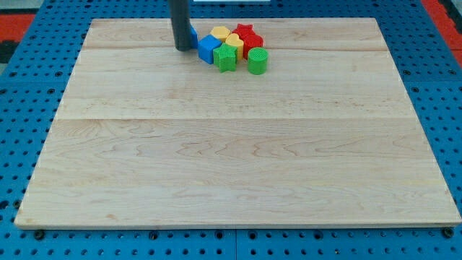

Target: Put the triangle to the top right of the red star

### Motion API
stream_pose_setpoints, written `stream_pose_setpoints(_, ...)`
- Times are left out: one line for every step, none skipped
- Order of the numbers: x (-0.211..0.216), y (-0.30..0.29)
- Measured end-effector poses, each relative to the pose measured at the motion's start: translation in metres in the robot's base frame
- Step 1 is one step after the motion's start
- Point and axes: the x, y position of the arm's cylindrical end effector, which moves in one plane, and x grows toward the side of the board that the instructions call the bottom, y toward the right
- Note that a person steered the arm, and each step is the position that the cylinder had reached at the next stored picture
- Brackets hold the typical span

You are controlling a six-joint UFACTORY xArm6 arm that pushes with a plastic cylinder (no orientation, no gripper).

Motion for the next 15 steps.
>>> stream_pose_setpoints(-0.010, 0.000)
stream_pose_setpoints(-0.016, 0.006)
stream_pose_setpoints(-0.040, -0.016)
stream_pose_setpoints(-0.056, -0.048)
stream_pose_setpoints(-0.057, 0.000)
stream_pose_setpoints(-0.056, 0.057)
stream_pose_setpoints(-0.055, 0.087)
stream_pose_setpoints(-0.028, 0.107)
stream_pose_setpoints(-0.011, 0.123)
stream_pose_setpoints(-0.035, 0.100)
stream_pose_setpoints(-0.056, 0.062)
stream_pose_setpoints(-0.056, 0.082)
stream_pose_setpoints(-0.056, 0.127)
stream_pose_setpoints(-0.055, 0.152)
stream_pose_setpoints(-0.056, 0.190)
